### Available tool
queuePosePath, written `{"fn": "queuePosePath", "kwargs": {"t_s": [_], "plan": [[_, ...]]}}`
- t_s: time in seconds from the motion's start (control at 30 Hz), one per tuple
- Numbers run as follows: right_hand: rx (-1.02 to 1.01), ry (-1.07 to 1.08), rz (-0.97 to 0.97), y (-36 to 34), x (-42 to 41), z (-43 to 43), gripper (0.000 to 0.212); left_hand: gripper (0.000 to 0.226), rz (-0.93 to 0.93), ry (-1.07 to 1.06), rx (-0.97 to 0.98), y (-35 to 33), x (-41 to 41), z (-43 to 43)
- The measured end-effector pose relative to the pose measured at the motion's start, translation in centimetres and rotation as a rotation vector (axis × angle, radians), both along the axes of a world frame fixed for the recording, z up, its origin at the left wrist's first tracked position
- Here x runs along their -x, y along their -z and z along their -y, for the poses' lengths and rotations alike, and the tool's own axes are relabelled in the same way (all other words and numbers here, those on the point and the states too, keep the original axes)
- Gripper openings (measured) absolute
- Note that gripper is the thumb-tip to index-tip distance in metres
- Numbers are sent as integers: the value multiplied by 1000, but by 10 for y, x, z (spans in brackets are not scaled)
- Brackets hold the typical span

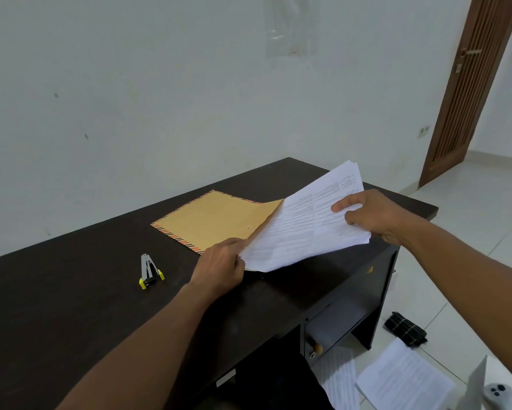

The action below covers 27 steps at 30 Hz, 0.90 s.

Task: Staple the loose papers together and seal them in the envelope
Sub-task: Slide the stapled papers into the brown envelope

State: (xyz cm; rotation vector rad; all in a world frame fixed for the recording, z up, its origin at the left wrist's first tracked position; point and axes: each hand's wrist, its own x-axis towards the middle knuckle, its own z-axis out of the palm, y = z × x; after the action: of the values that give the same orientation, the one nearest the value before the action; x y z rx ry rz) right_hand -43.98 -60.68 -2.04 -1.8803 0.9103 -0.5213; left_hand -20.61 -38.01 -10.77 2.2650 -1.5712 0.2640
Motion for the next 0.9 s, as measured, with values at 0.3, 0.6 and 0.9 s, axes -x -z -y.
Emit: {"fn": "queuePosePath", "kwargs": {"t_s": [0.3, 0.6, 0.9], "plan": [[-282, 97, 145, 2, 1, 0, 29, 42, 36, -61, -123, 3, -7, -6], [-350, 143, 219, 19, -12, -7, 31, 48, -2, -68, -47, 2, -4, 0], [-231, 180, 185, 16, -13, -8, 27, 51, -18, -186, -116, 0, 0, 13]]}}
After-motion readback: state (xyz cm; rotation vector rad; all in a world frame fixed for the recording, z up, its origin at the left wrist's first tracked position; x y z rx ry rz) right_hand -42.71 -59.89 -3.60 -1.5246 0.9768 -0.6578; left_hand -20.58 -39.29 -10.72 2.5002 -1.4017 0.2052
